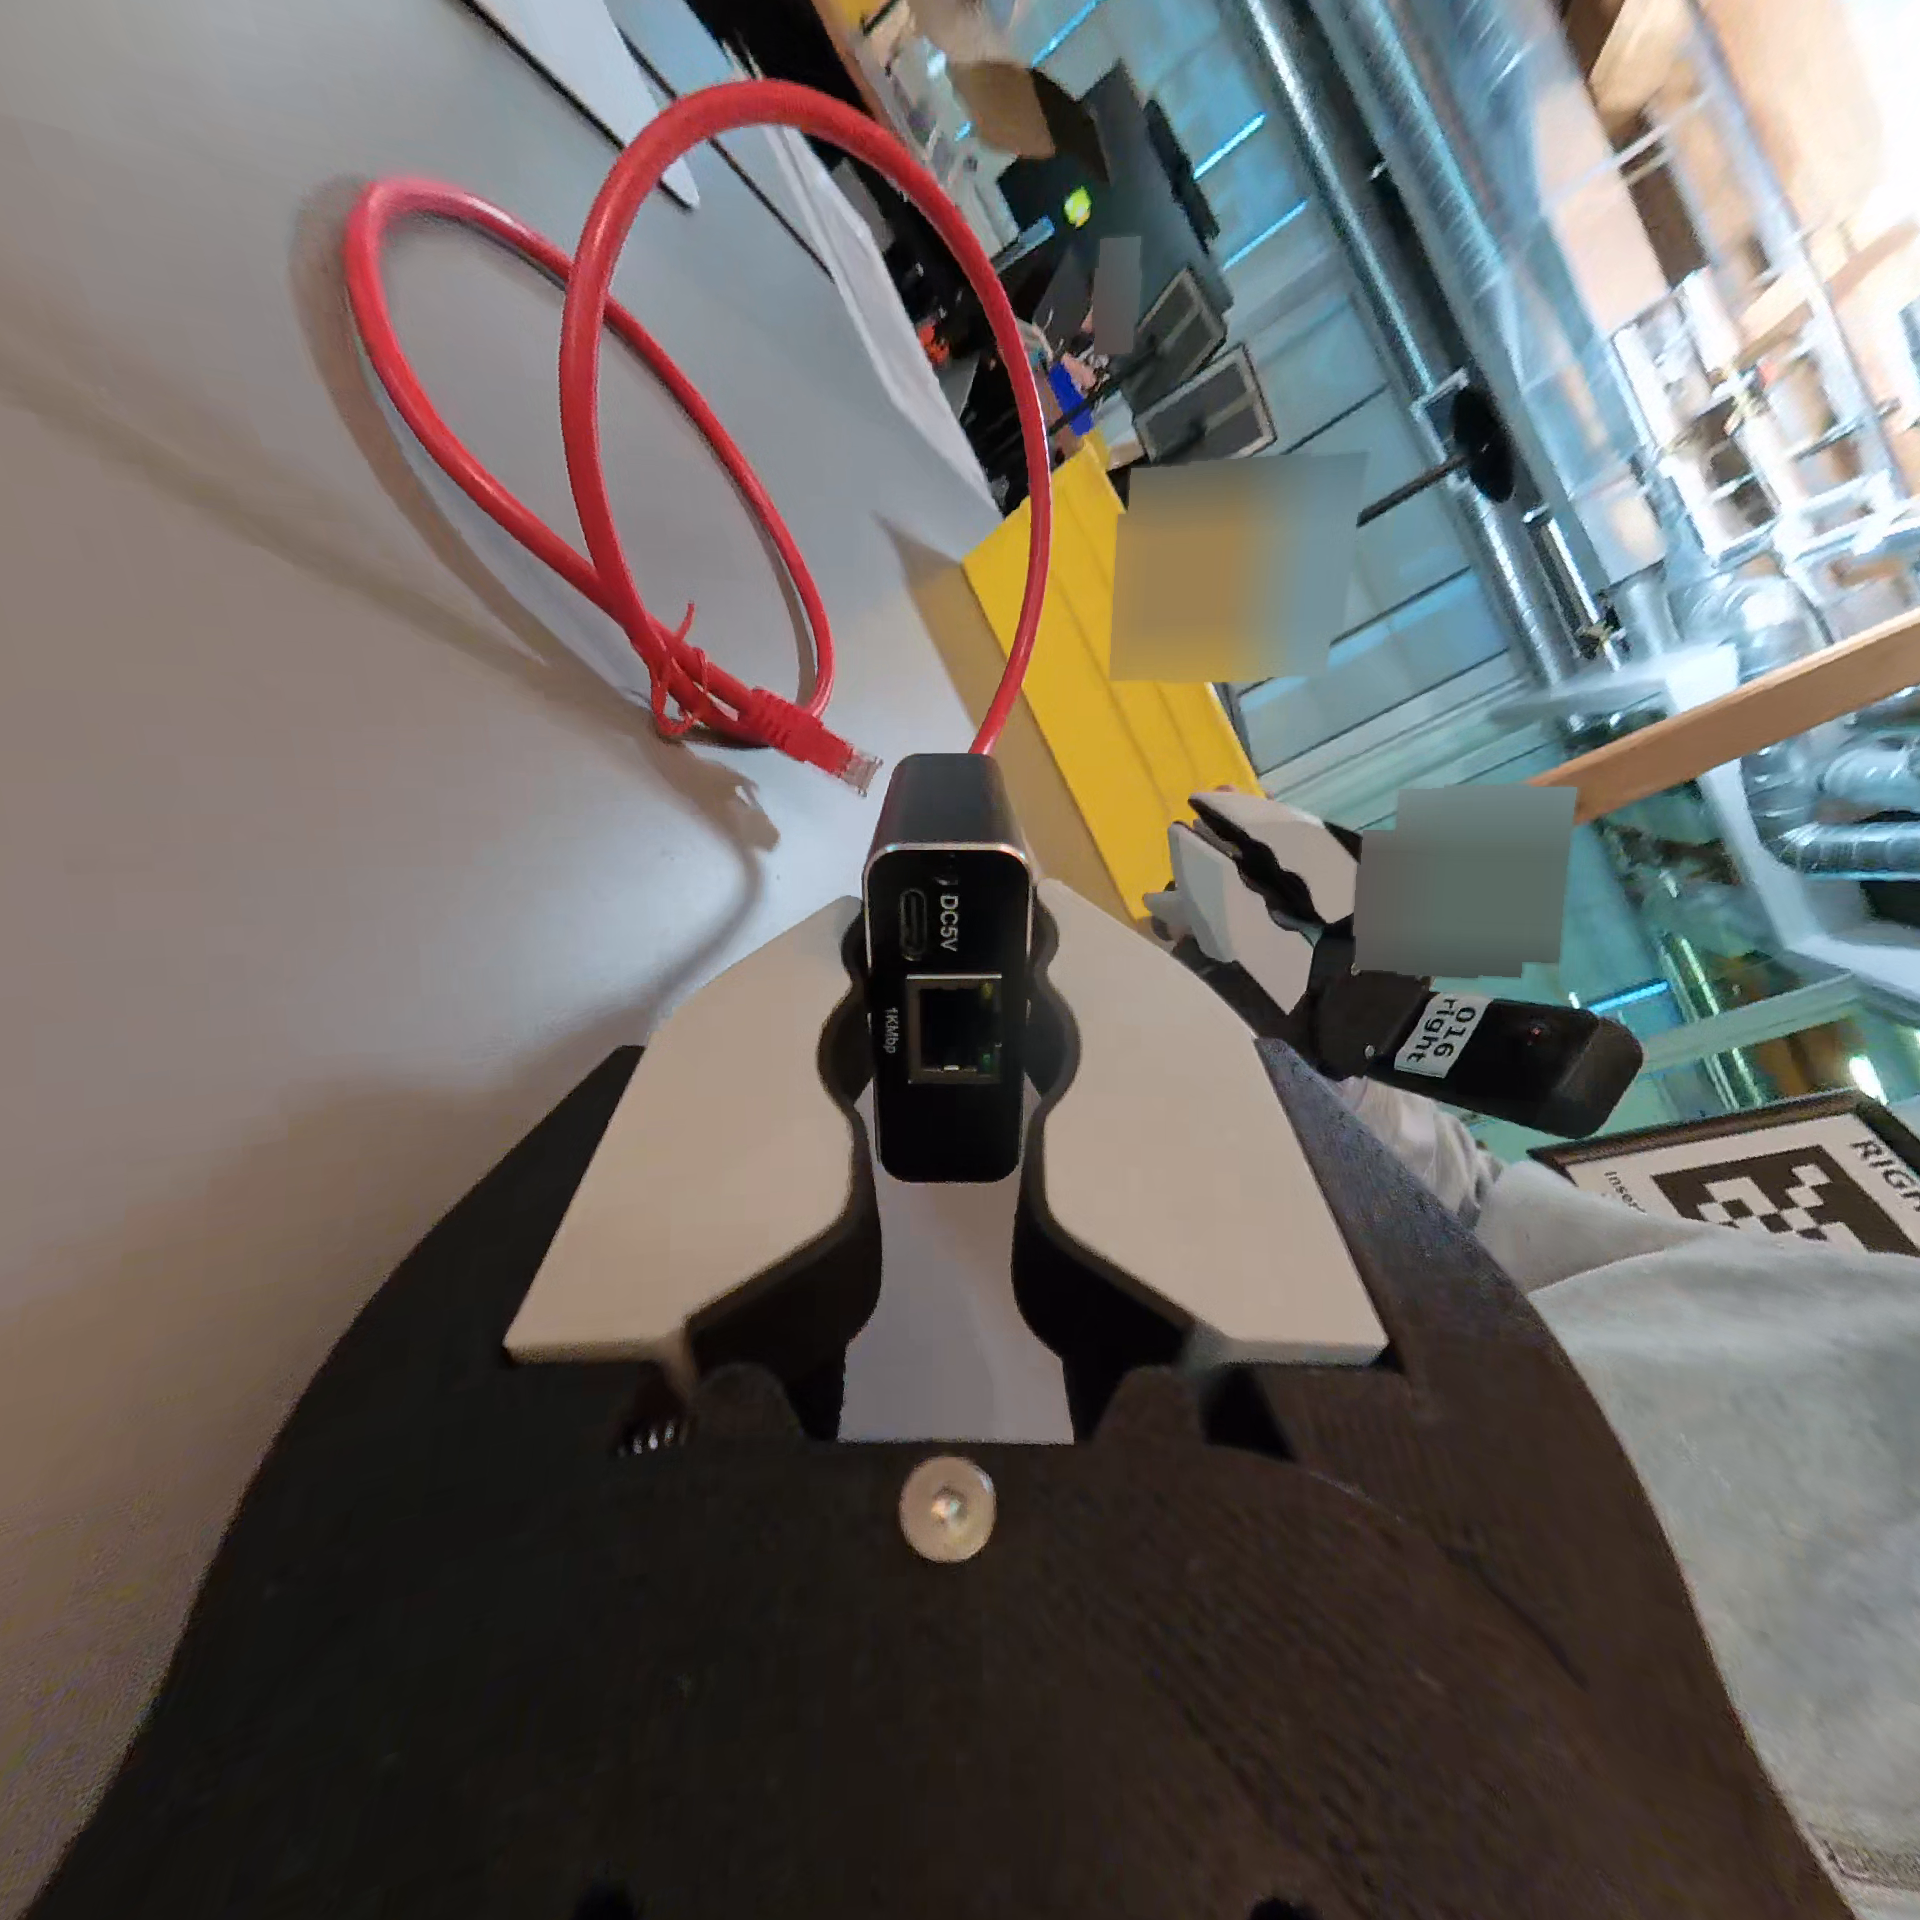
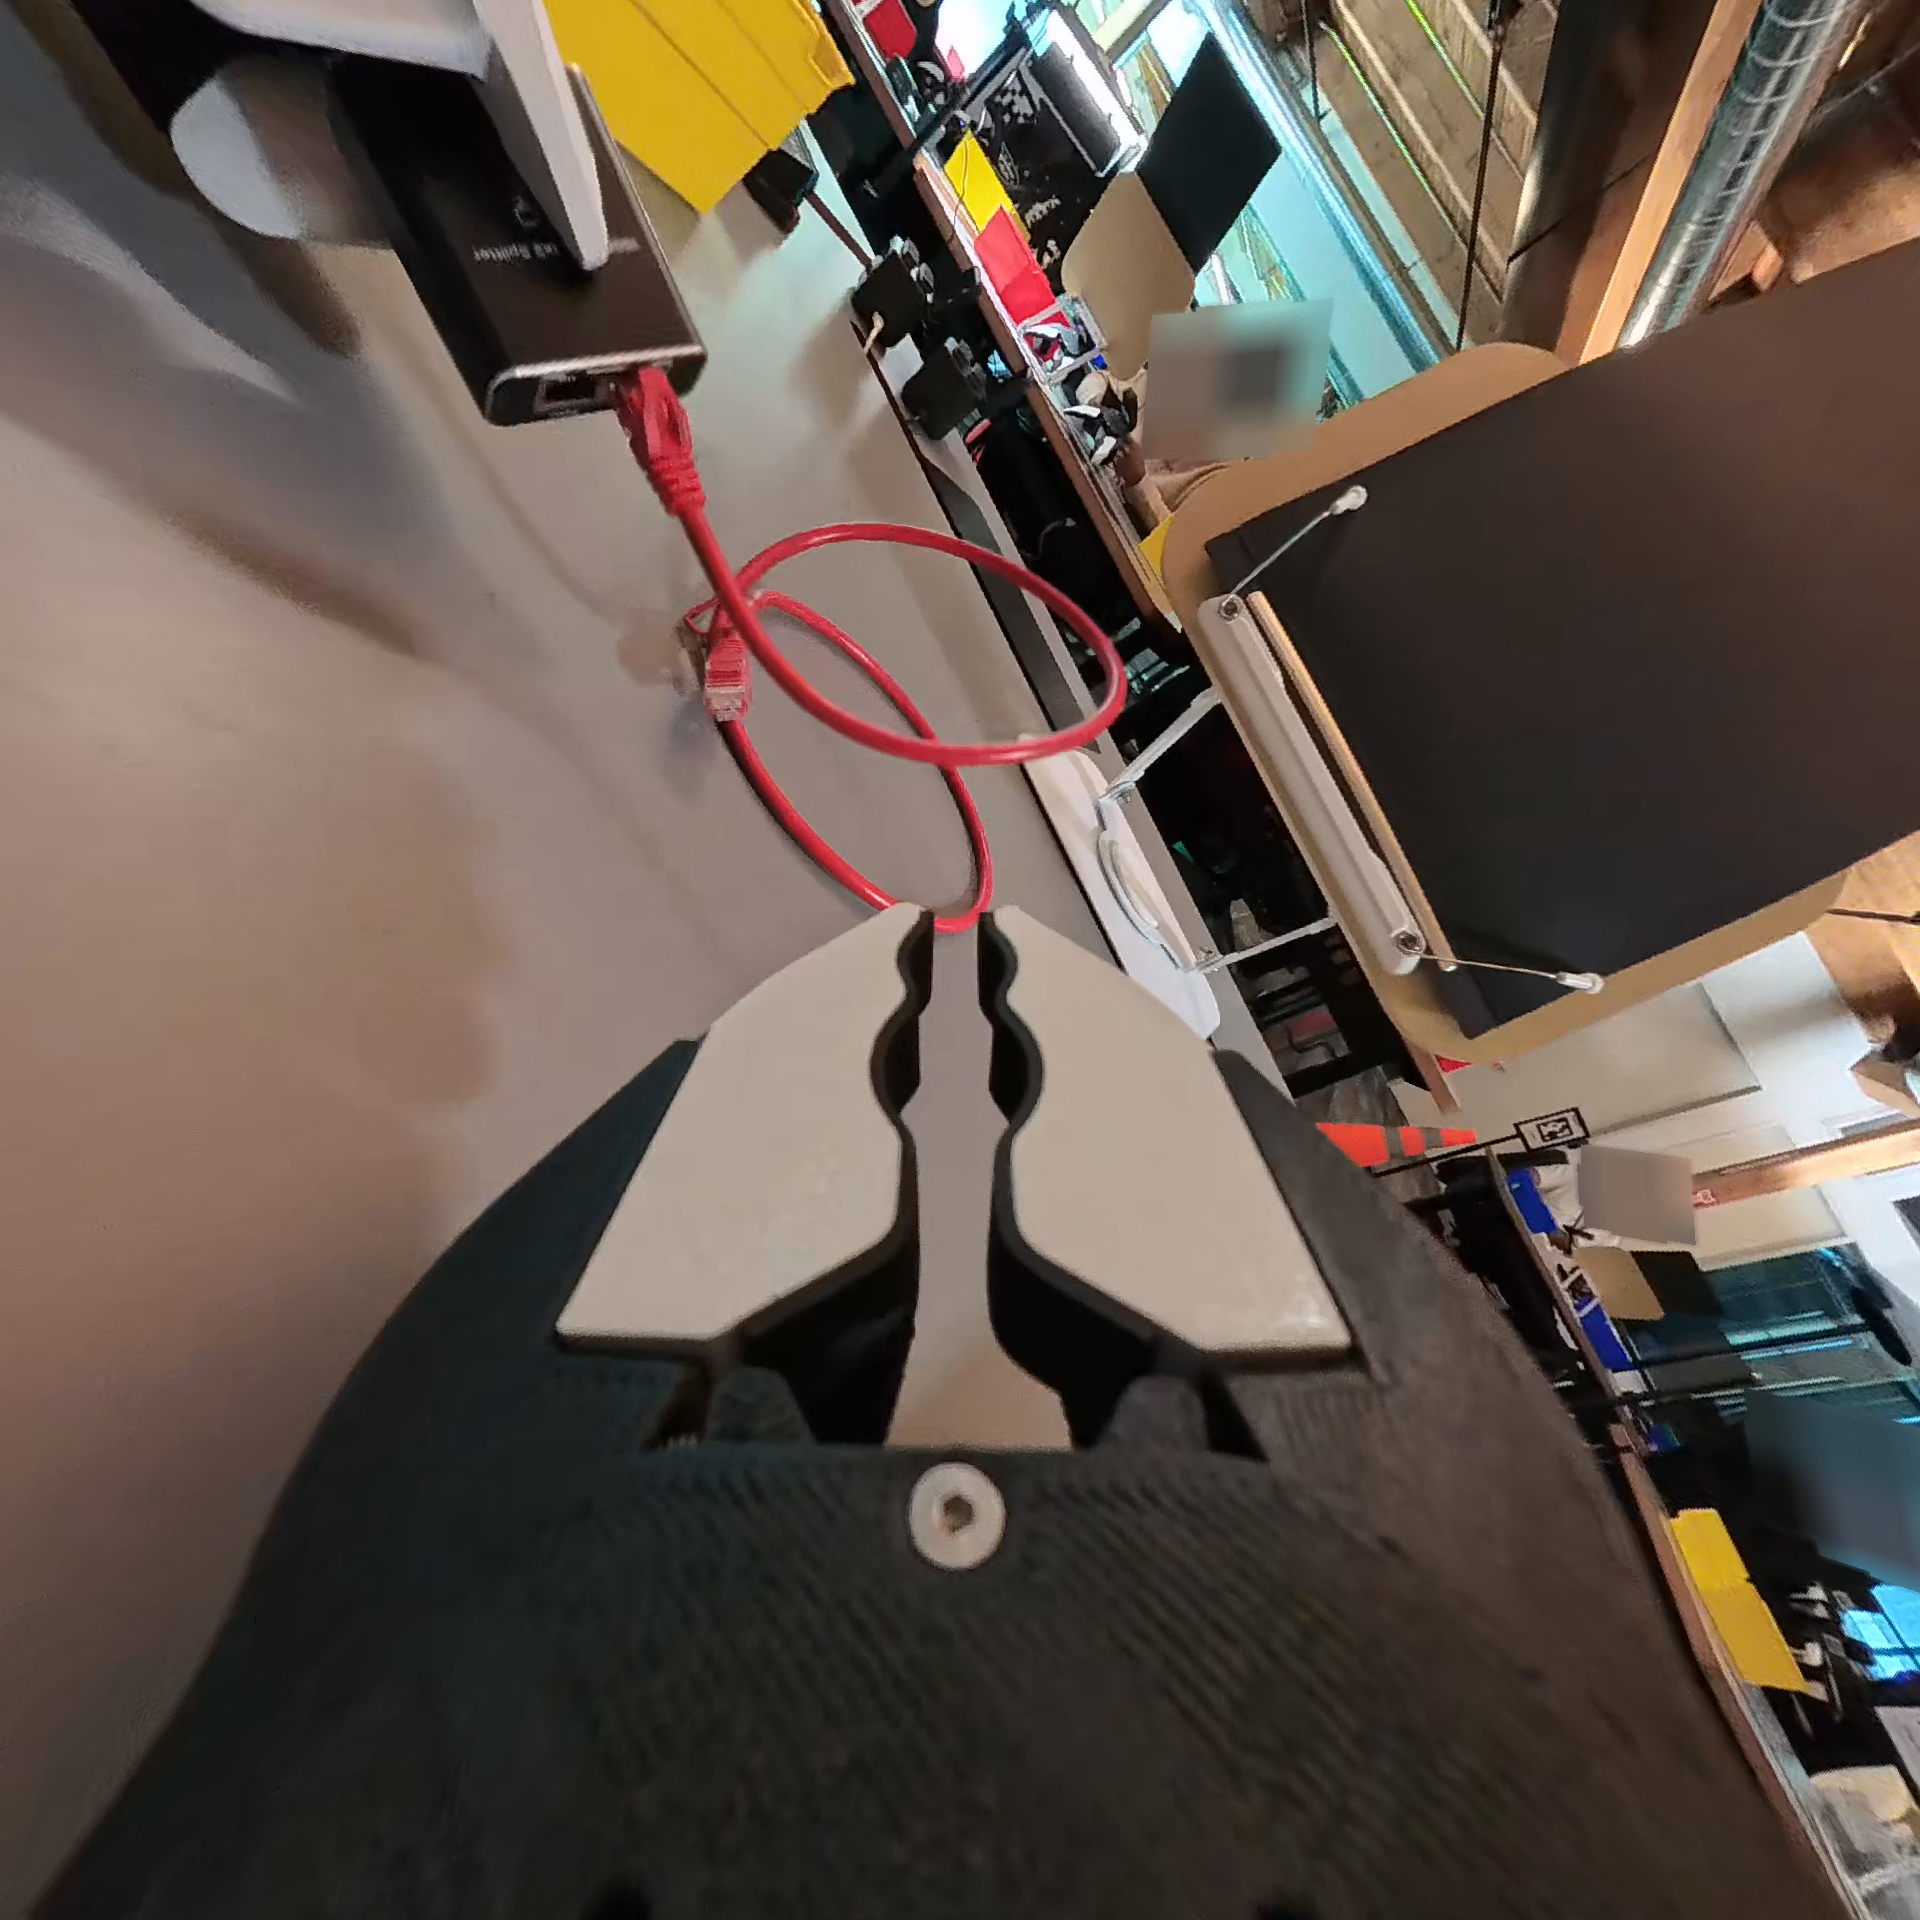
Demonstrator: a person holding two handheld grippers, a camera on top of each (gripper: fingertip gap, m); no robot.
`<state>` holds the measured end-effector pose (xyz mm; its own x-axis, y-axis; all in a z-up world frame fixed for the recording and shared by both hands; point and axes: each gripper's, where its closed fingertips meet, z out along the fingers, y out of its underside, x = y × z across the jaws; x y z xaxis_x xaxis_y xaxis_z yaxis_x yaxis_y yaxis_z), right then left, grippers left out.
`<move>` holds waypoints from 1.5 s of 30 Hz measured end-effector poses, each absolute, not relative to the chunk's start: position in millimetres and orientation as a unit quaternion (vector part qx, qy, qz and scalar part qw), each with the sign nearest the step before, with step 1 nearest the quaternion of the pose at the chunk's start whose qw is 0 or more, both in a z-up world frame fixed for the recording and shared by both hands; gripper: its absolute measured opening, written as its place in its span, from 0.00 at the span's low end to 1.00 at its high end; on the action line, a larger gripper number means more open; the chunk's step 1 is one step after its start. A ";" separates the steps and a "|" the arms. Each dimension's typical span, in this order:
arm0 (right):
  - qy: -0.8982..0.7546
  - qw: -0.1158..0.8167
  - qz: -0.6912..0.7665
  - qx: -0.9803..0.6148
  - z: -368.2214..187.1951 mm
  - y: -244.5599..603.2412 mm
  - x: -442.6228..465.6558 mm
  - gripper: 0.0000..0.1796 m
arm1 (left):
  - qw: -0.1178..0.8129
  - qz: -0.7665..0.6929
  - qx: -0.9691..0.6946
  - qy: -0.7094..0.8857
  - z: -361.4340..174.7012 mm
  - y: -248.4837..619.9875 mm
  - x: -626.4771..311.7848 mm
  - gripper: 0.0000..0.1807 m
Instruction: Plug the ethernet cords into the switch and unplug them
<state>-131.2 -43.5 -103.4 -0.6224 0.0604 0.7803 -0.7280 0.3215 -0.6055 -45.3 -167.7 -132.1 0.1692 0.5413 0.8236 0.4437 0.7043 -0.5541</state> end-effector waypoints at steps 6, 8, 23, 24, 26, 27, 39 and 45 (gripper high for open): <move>-0.730 0.364 0.531 0.230 -106.0 -43.0 -132.0 0.04 | 0.651 0.019 -0.391 -0.651 -137.7 -162.9 -44.9 0.14; -0.730 0.364 0.530 0.230 -106.5 -43.0 -132.0 0.04 | 0.648 0.010 -0.397 -0.650 -139.0 -159.6 -44.6 0.14; -0.765 0.284 0.569 0.107 -102.7 -39.2 -155.3 0.14 | 0.642 -0.084 -0.460 -0.608 -141.5 -111.9 -40.2 0.15; -0.768 0.255 0.582 0.083 -100.8 -38.4 -157.5 0.17 | 0.638 -0.087 -0.468 -0.605 -142.3 -108.3 -39.8 0.15; -0.770 0.212 0.600 0.039 -97.1 -35.9 -163.3 0.21 | 0.632 -0.097 -0.483 -0.598 -143.5 -100.1 -38.3 0.15; -0.772 0.196 0.605 0.022 -96.6 -34.7 -166.1 0.22 | 0.632 -0.105 -0.488 -0.592 -143.3 -95.9 -37.3 0.15; -0.768 0.215 0.603 -0.017 -88.4 -19.1 -190.5 0.19 | 0.628 -0.178 -0.513 -0.557 -142.7 -71.5 -27.1 0.15; -0.851 0.209 0.482 0.016 -146.8 -26.8 -188.1 0.21 | 0.664 -0.157 -0.398 -0.613 -141.2 -107.3 -41.2 0.15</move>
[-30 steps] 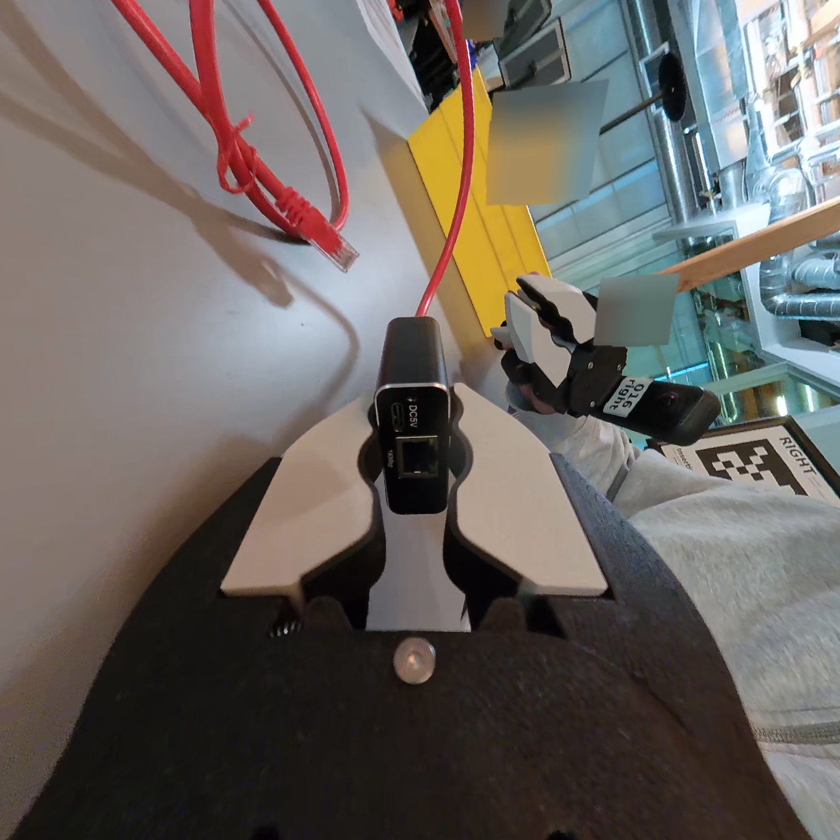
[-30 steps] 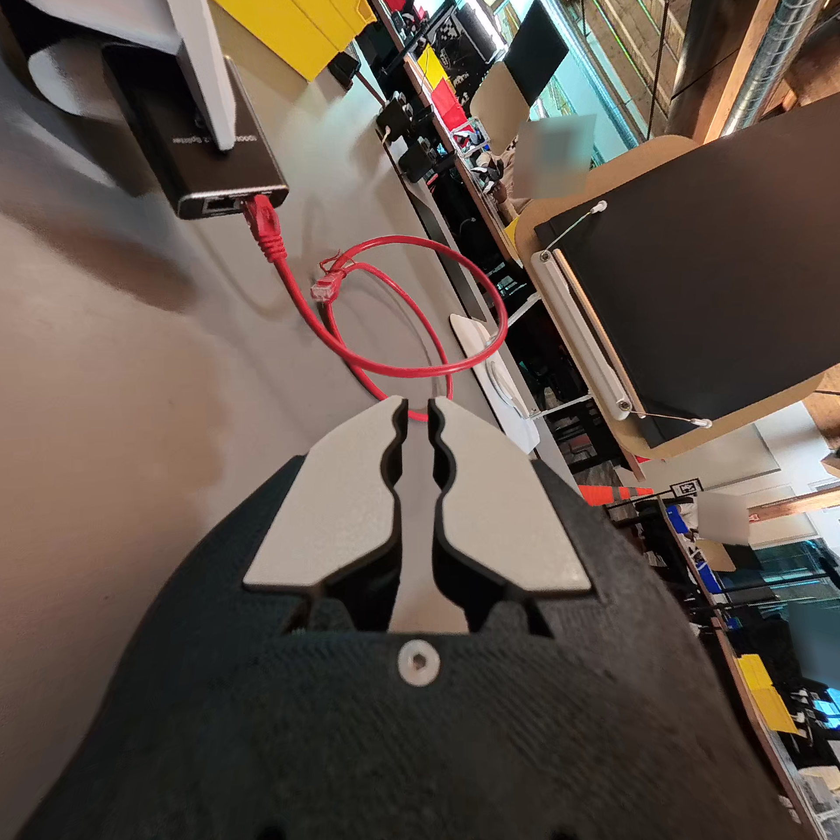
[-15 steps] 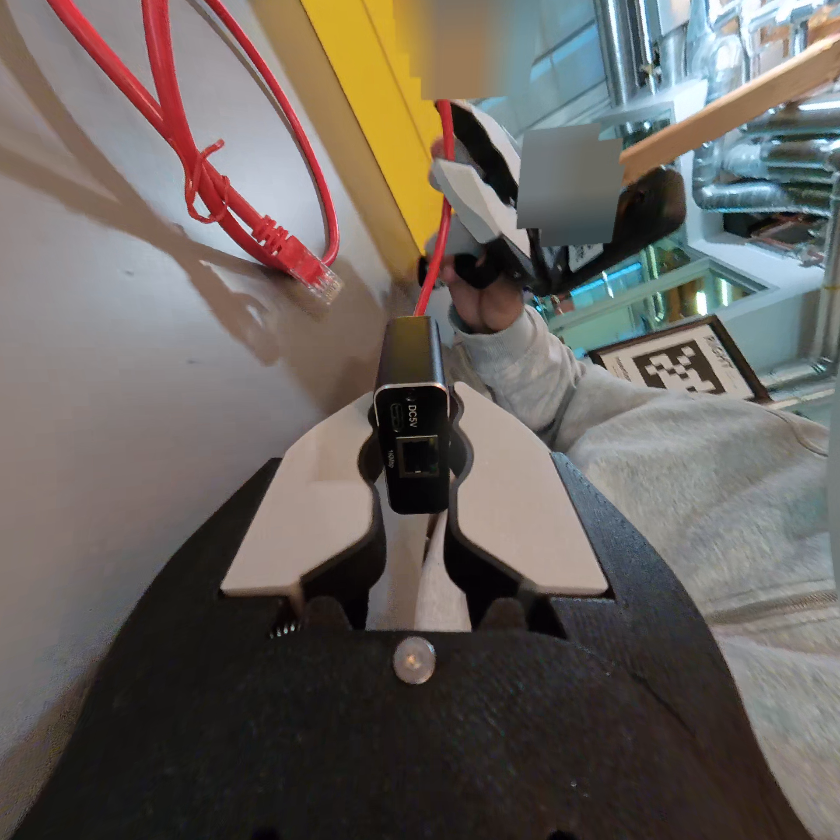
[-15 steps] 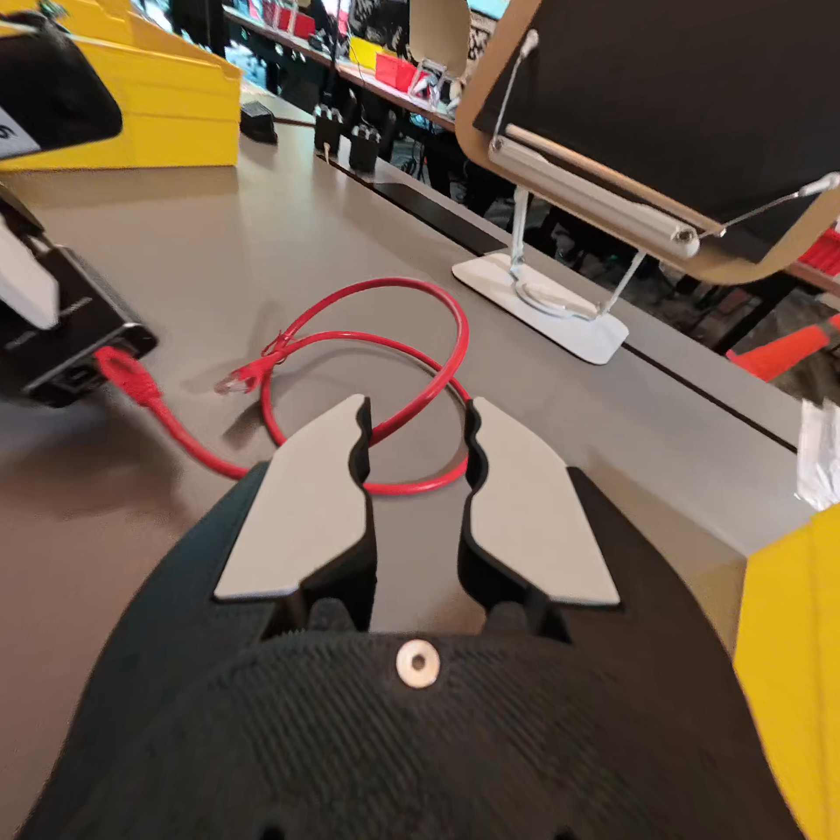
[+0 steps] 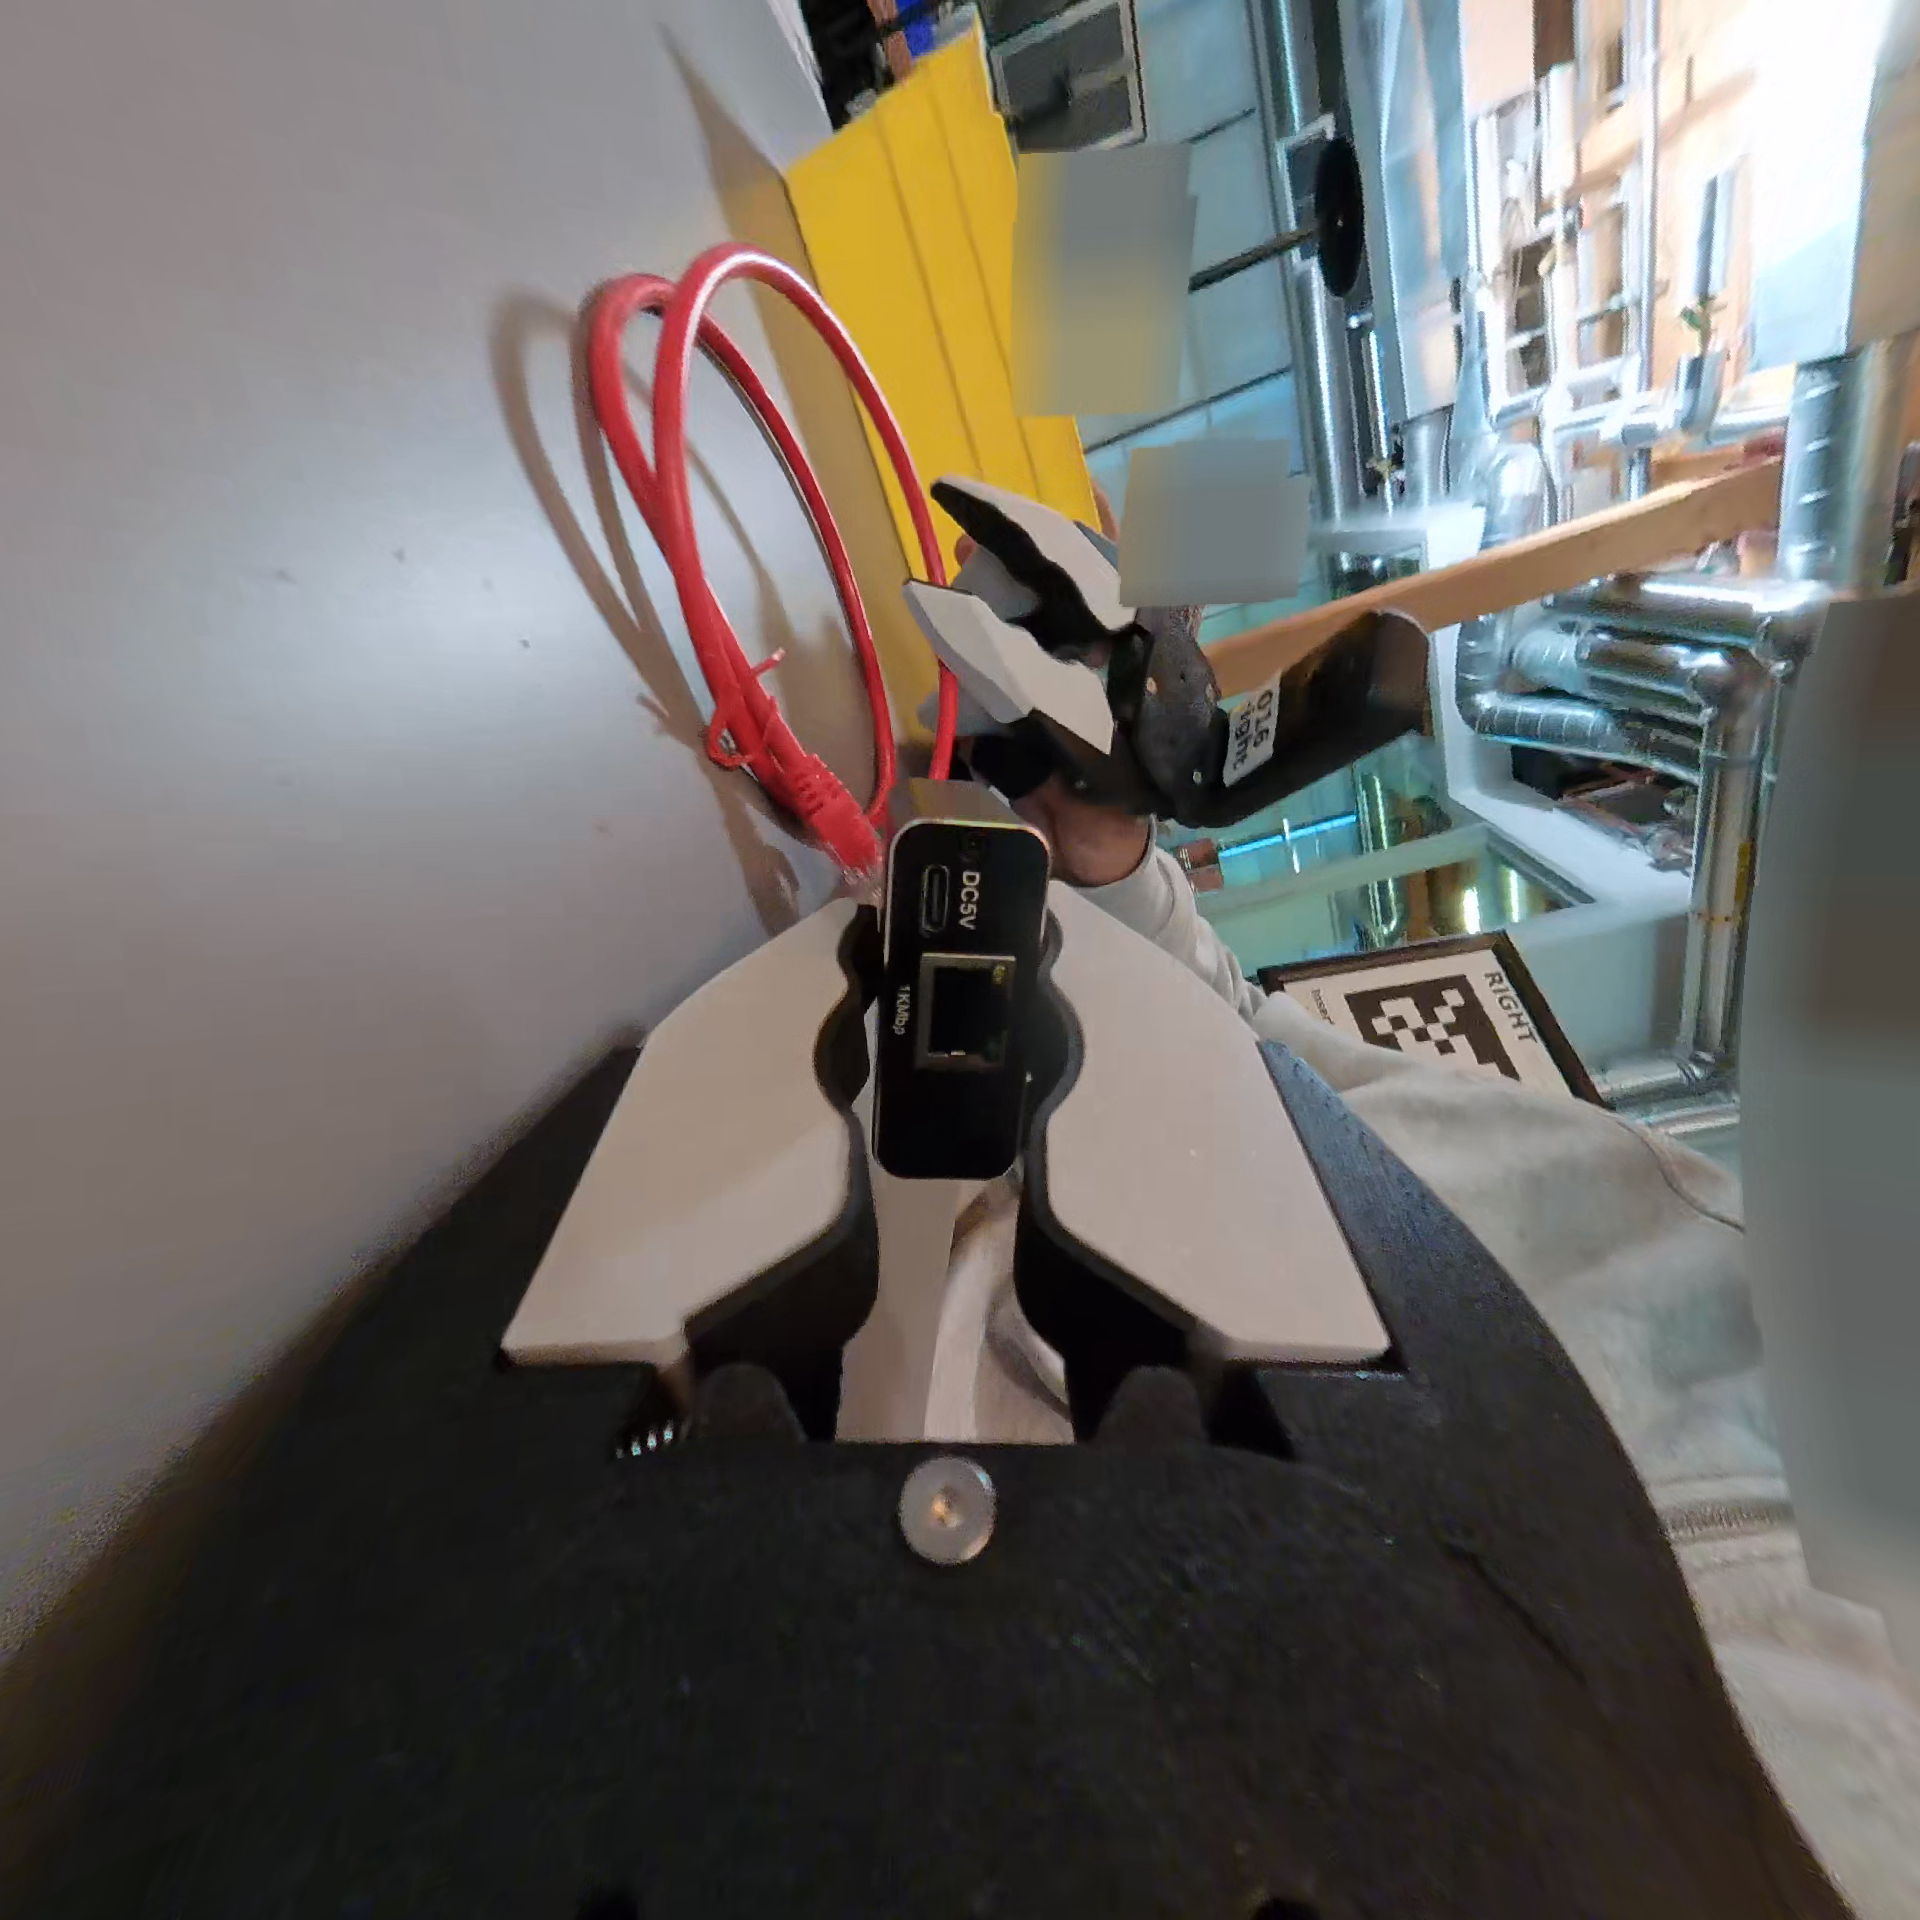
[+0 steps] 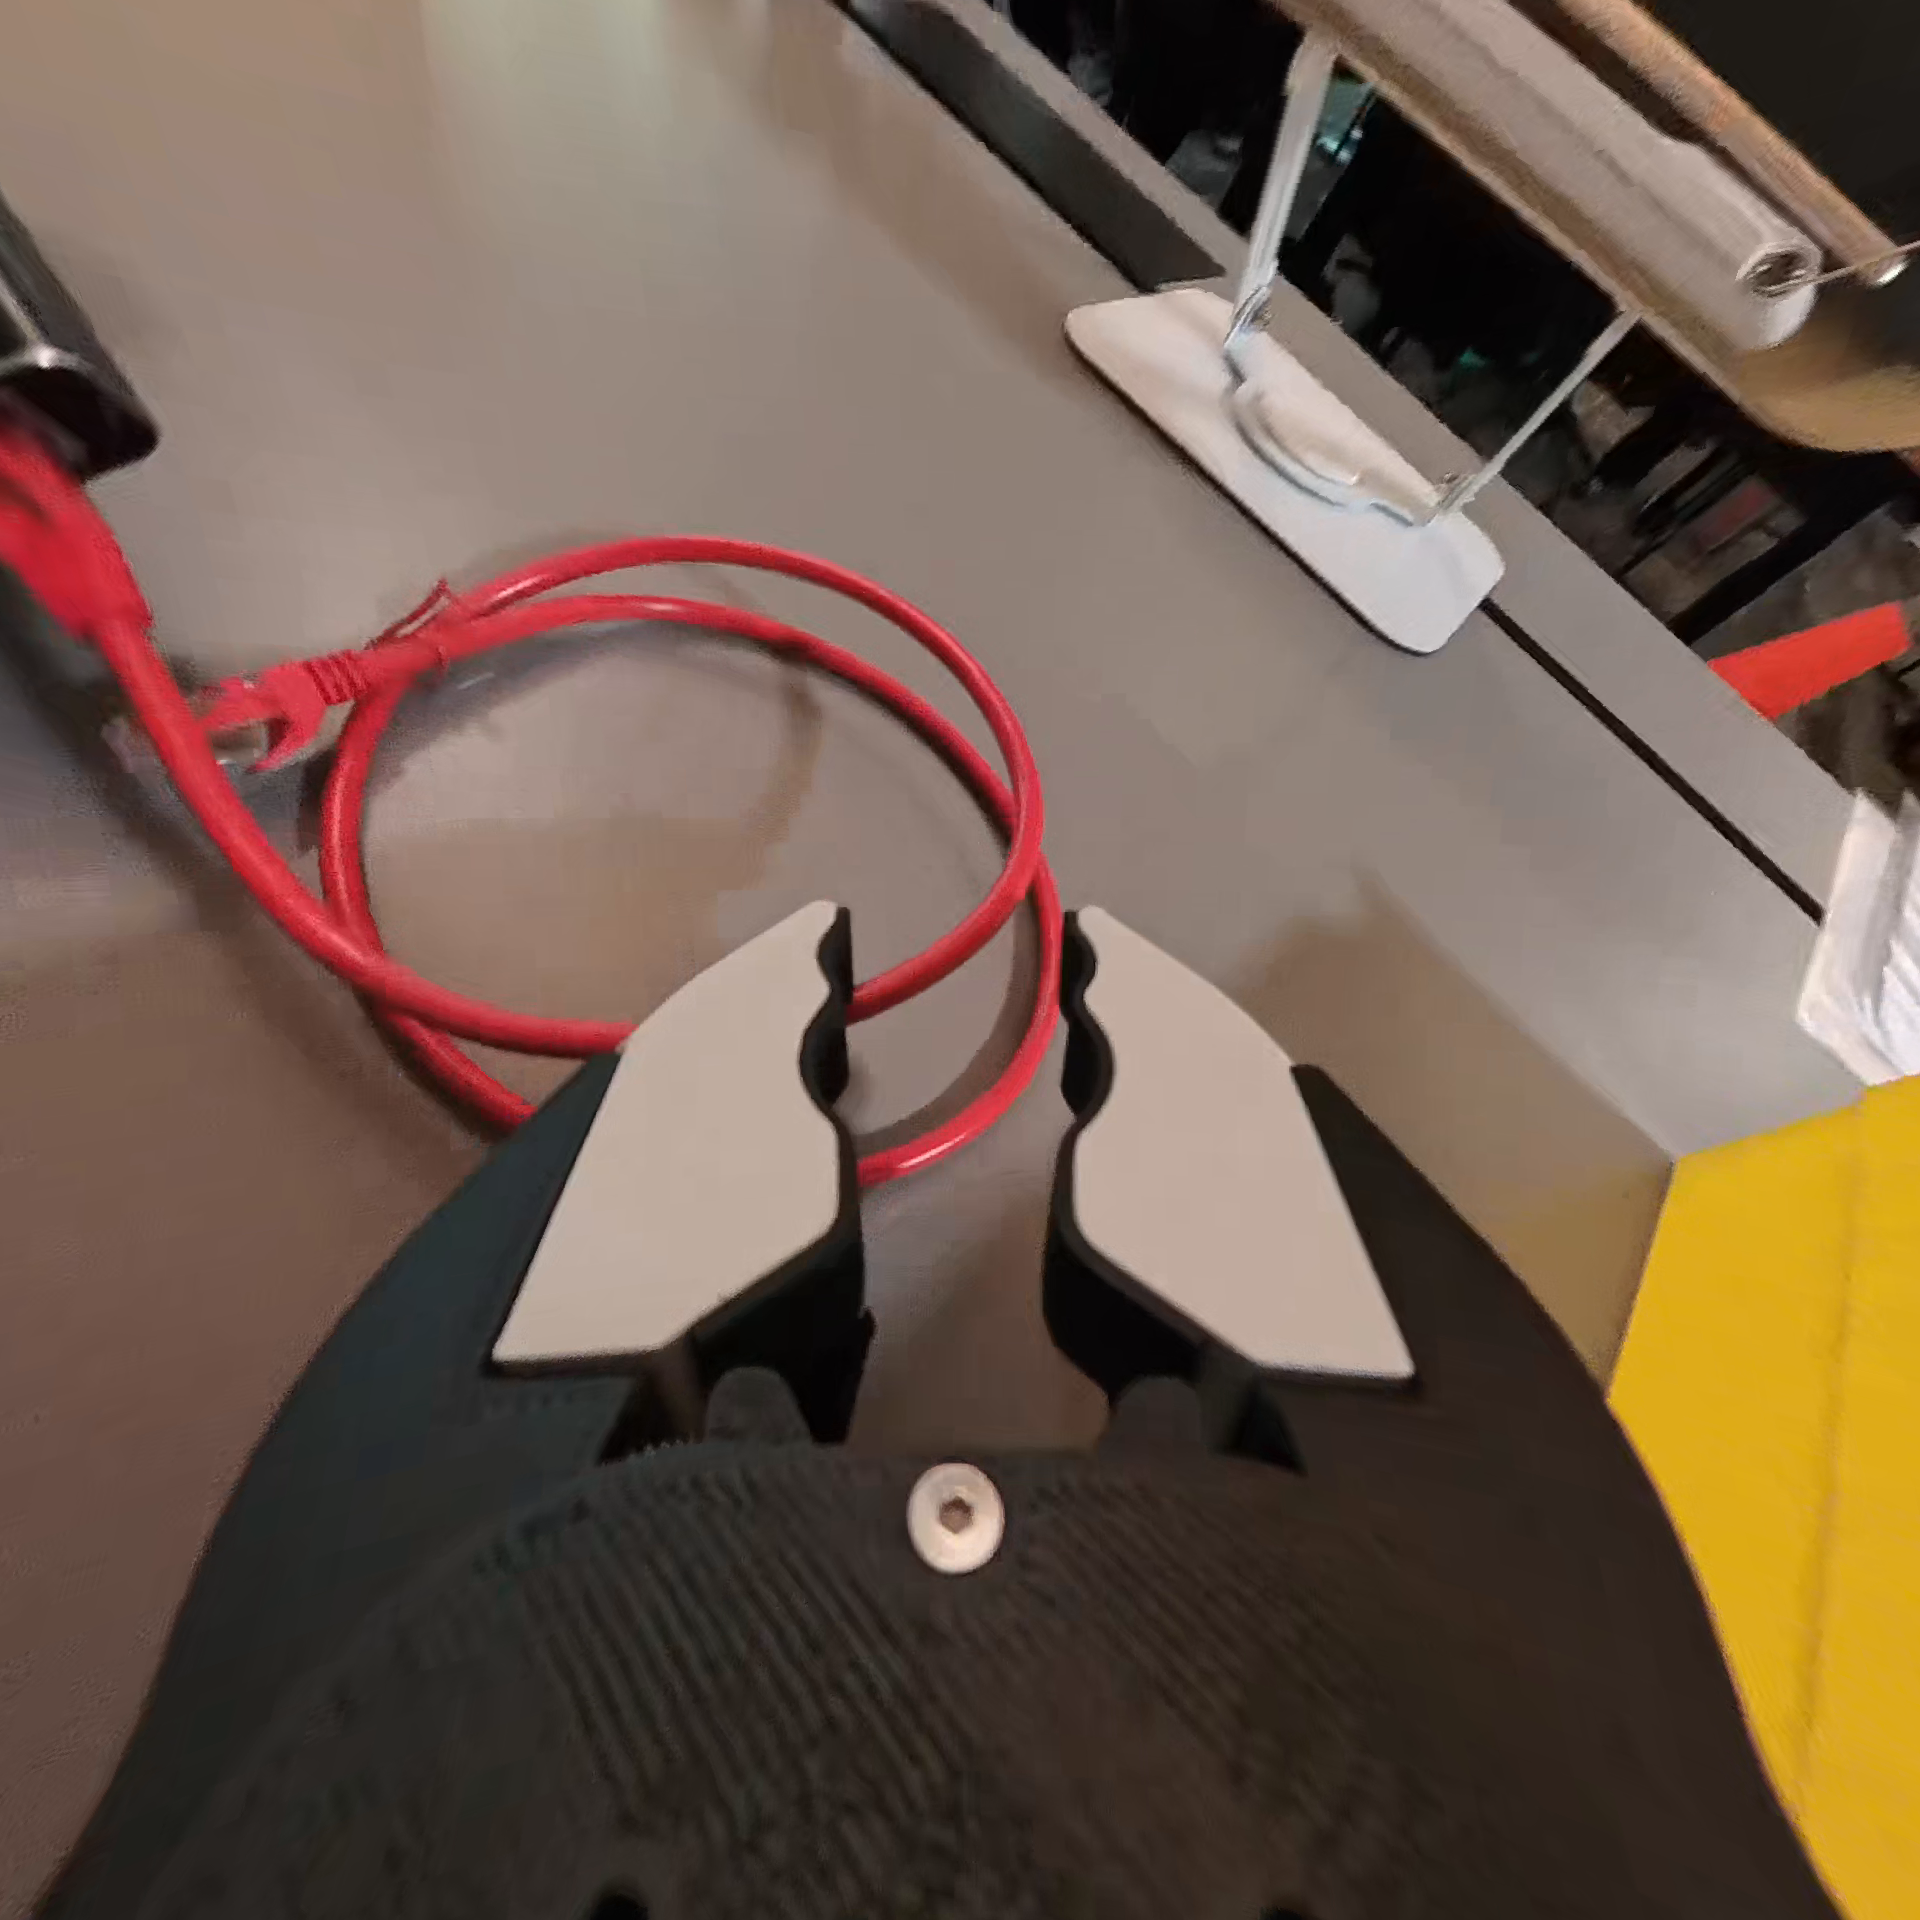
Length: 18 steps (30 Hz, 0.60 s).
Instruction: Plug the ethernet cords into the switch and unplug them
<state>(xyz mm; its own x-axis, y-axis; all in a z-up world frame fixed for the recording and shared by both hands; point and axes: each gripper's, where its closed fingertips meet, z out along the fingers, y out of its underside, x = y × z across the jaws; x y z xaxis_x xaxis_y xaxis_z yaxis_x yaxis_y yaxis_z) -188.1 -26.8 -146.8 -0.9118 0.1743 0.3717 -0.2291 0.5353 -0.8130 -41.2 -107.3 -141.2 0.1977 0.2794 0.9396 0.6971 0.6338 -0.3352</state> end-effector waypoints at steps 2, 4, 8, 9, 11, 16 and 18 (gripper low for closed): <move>-0.849 0.215 0.482 0.028 -146.2 -28.9 -184.8 0.19 | 0.655 -0.148 -0.400 -0.623 -144.3 -109.4 -43.3 0.15; -0.850 0.222 0.475 0.041 -148.2 -29.5 -181.8 0.18 | 0.643 -0.134 -0.417 -0.628 -147.3 -108.7 -46.1 0.15; -0.830 0.256 0.491 0.069 -136.5 -31.6 -178.7 0.20 | 0.642 -0.134 -0.424 -0.625 -147.1 -107.7 -48.8 0.15; -0.820 0.264 0.503 0.073 -130.1 -32.0 -177.1 0.19 | 0.646 -0.138 -0.418 -0.624 -146.0 -108.6 -48.8 0.15; -0.800 0.282 0.524 0.082 -116.8 -32.4 -173.1 0.19 | 0.656 -0.146 -0.404 -0.621 -143.6 -111.0 -48.7 0.15; -0.729 0.356 0.567 0.140 -83.1 -31.8 -155.7 0.17 | 0.666 -0.154 -0.385 -0.620 -141.3 -114.5 -49.7 0.15; -0.703 0.366 0.589 0.161 -72.1 -31.3 -143.6 0.16 | 0.666 -0.153 -0.386 -0.620 -141.4 -114.2 -50.0 0.15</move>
<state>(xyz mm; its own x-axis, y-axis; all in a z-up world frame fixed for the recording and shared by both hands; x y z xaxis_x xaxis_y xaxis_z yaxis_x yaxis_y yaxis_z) -143.6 -31.3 -72.1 -0.6807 0.2050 0.7033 -0.6565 0.2551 -0.7099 -50.0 -114.2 -141.4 0.1844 0.2740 0.9439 0.6825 0.6554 -0.3236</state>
